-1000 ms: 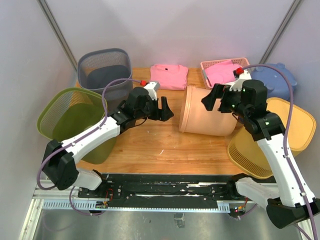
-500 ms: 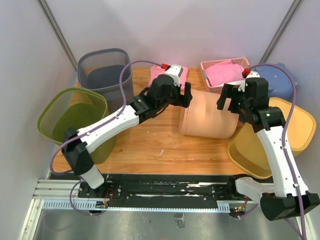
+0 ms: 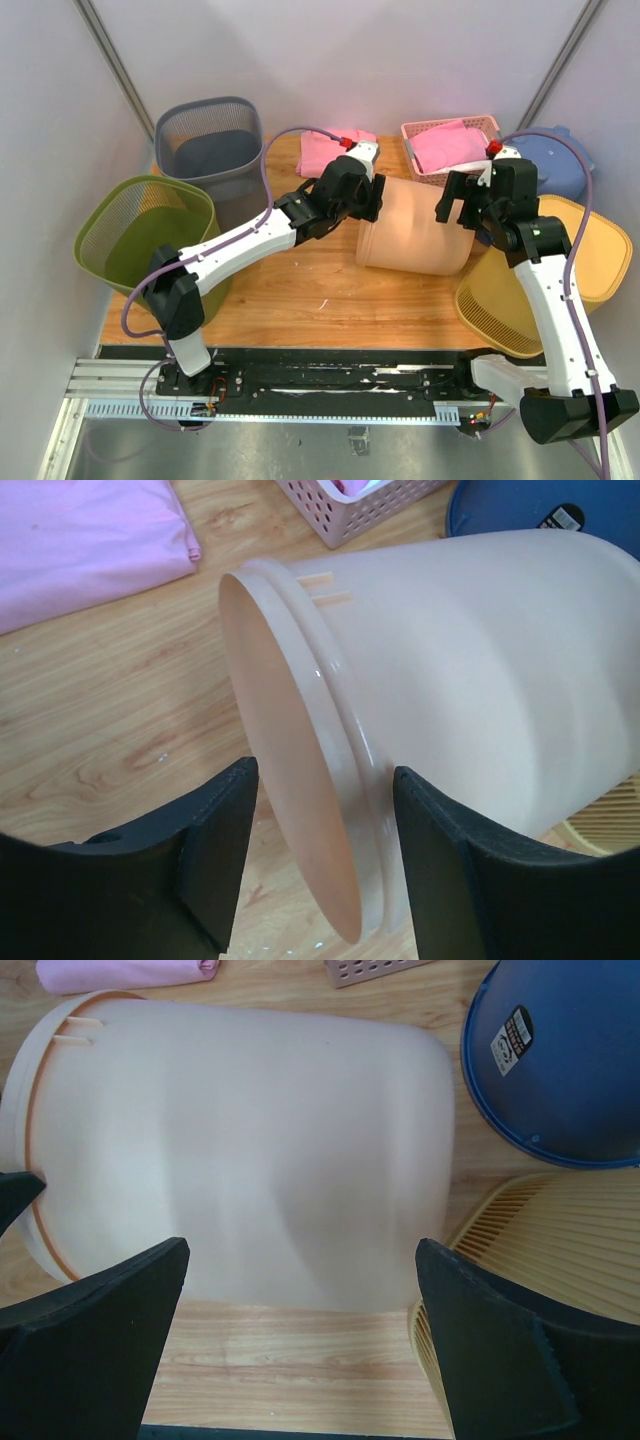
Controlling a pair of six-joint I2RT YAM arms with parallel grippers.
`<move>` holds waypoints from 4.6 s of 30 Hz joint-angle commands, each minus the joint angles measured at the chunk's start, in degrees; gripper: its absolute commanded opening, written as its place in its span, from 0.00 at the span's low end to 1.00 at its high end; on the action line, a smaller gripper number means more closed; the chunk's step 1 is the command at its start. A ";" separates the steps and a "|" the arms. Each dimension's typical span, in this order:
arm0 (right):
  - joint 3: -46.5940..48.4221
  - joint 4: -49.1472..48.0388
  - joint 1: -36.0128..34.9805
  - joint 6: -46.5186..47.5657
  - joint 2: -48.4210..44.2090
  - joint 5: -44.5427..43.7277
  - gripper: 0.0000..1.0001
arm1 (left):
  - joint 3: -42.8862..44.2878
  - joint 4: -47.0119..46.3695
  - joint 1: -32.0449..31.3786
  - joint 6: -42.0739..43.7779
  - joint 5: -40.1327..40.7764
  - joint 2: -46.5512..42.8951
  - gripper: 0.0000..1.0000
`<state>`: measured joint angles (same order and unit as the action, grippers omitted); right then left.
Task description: Turn the large container upside down
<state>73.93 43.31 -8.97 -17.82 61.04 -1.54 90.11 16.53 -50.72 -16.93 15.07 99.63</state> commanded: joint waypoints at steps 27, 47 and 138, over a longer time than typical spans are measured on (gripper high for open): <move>-3.68 -2.81 8.18 -0.67 -1.35 8.66 0.99 | -17.26 -5.40 2.55 5.64 -4.57 -20.52 0.82; -5.76 -4.20 8.19 -1.96 -1.19 11.01 0.99 | -8.98 -11.48 6.77 3.65 -6.88 -5.54 0.74; -7.46 -23.68 -13.98 -20.91 -0.68 30.19 0.95 | -31.19 -22.66 8.71 -9.02 -34.47 -11.67 0.34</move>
<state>64.34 17.93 -21.76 -40.07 59.40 30.30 58.48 -2.26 -41.89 -25.58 -16.08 90.15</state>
